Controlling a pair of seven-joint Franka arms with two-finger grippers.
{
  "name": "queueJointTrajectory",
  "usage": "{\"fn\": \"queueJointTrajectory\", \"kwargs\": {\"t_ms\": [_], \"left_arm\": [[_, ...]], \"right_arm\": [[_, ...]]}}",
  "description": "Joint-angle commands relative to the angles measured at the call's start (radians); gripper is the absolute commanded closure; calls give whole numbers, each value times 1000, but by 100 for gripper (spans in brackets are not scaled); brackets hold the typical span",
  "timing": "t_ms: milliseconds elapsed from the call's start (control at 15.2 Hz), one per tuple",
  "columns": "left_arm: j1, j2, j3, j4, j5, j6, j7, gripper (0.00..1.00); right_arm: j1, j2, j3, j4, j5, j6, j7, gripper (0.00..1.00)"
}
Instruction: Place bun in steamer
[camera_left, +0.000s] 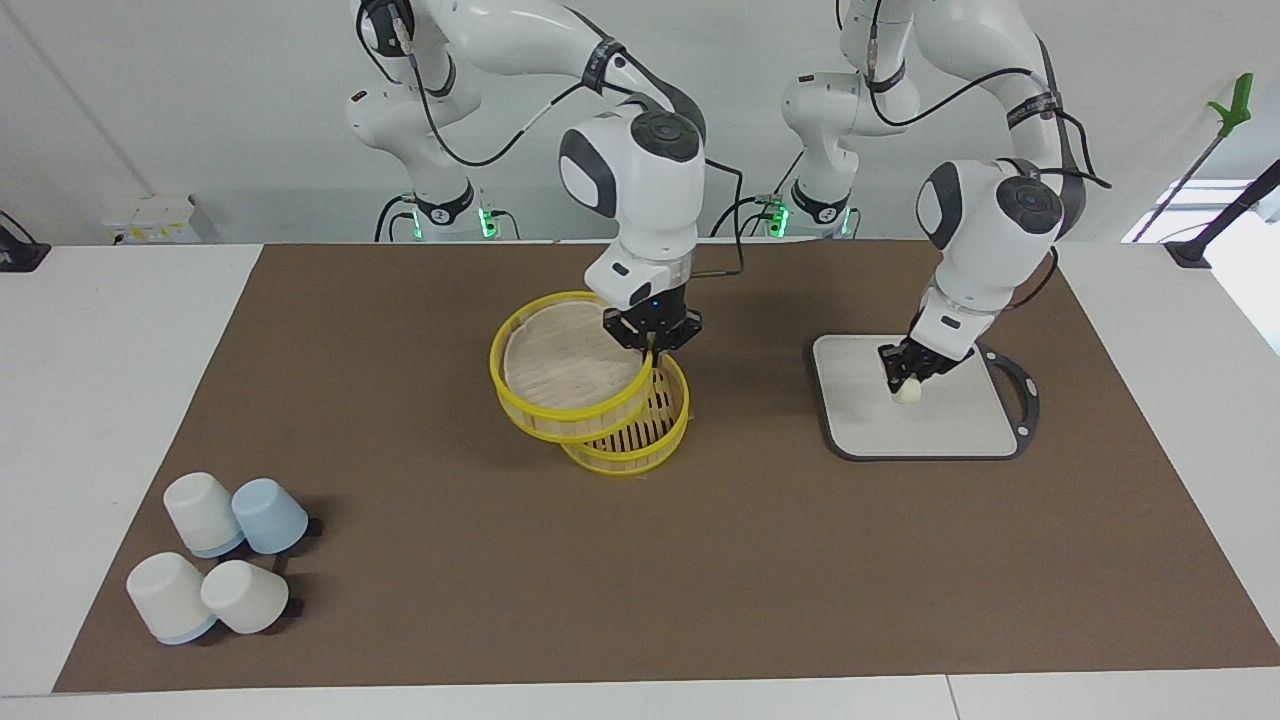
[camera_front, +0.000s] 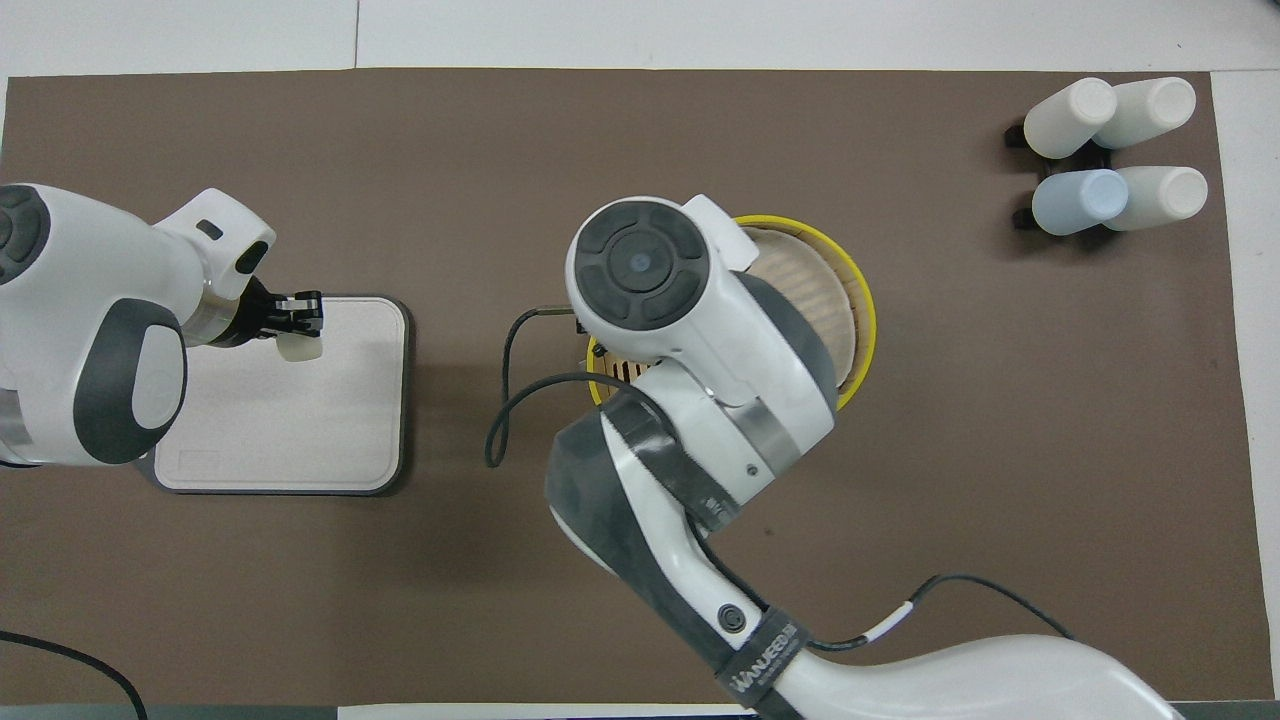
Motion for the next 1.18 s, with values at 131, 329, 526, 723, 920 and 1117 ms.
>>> {"fn": "queueJointTrajectory", "kwargs": {"t_ms": [131, 329, 526, 723, 920, 1117], "left_arm": [[-228, 111, 14, 254, -26, -123, -310, 71], [-366, 144, 16, 264, -24, -66, -454, 71], [-458, 181, 16, 274, -23, 21, -549, 71], [-541, 270, 17, 292, -1, 90, -634, 71], [-584, 335, 16, 280, 69, 190, -698, 71], [-586, 356, 17, 272, 80, 207, -701, 71]], "right_arm": [[-177, -109, 8, -32, 8, -160, -285, 100], [-298, -156, 8, -102, 8, -187, -420, 100], [-428, -232, 8, -219, 9, -161, -623, 100], [-490, -325, 8, -373, 9, -64, -721, 100], [-501, -423, 8, -534, 8, 40, -729, 100], [-504, -440, 7, -579, 8, 77, -743, 100]]}}
